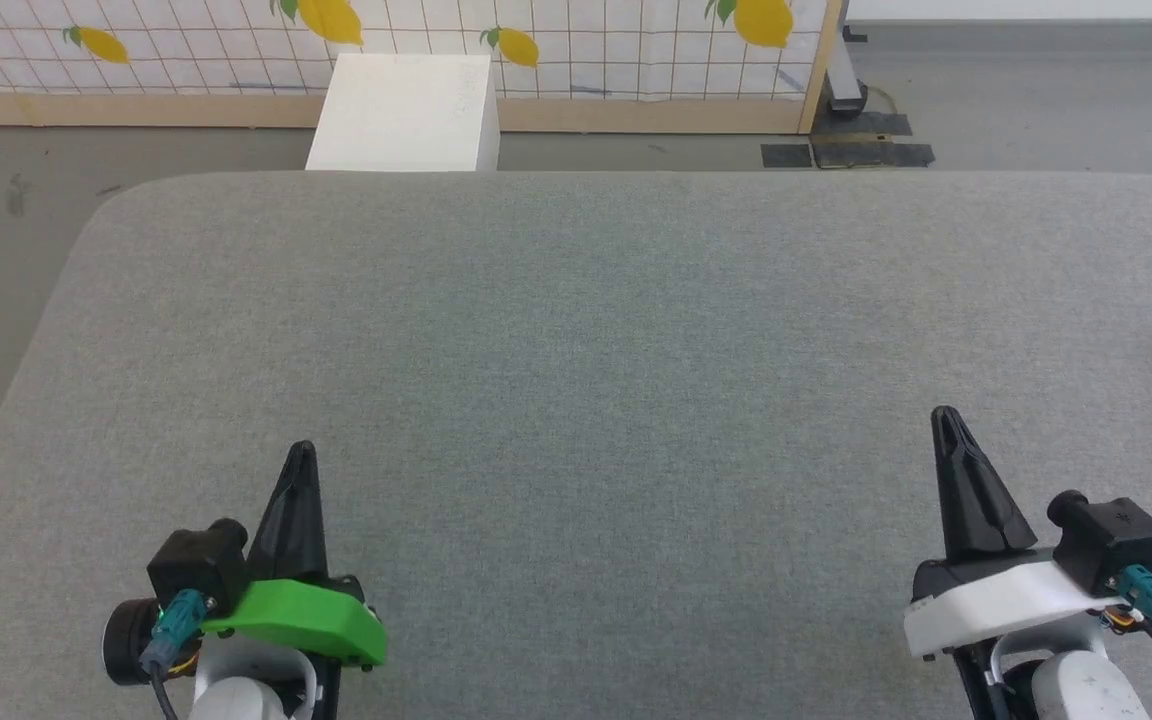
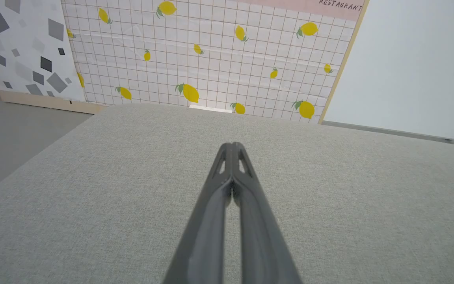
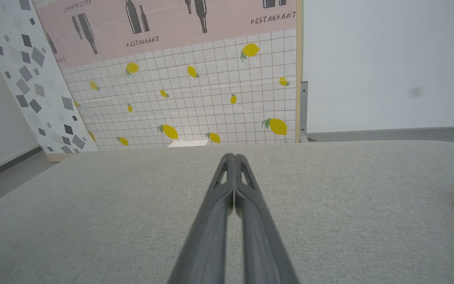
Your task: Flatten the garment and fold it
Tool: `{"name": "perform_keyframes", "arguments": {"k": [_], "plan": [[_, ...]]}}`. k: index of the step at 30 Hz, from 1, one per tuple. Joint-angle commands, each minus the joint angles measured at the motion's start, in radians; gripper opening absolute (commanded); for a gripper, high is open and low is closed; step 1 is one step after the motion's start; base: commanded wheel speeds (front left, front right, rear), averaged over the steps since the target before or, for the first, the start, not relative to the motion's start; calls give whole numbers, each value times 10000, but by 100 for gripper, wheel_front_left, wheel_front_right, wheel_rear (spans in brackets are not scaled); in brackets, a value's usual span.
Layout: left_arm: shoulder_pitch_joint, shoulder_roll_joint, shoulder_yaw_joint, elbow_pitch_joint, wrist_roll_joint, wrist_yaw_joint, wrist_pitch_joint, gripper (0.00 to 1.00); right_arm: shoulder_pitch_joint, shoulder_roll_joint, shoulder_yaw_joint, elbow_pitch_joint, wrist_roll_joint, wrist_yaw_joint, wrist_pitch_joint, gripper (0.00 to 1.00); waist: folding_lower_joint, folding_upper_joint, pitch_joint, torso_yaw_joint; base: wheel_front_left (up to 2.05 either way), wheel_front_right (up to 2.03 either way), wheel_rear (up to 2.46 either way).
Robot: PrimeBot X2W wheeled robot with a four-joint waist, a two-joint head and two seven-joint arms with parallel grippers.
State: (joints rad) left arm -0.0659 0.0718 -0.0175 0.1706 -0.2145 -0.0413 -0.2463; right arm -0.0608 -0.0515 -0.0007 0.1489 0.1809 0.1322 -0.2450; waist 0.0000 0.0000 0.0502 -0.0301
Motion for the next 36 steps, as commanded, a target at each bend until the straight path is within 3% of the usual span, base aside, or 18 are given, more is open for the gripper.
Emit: {"name": "perform_keyframes", "arguments": {"k": [1,36], "plan": [[44,-12,8,-67,109,26,70,0,41,1,2,-89,-87,-1,65,0,0,0,-6,4,0,0,0],[226,-73,58,-552,712,140,778,0,209,4,4,-503,-597,-5,771,0,0,0,-153,92,0,0,0]]}}
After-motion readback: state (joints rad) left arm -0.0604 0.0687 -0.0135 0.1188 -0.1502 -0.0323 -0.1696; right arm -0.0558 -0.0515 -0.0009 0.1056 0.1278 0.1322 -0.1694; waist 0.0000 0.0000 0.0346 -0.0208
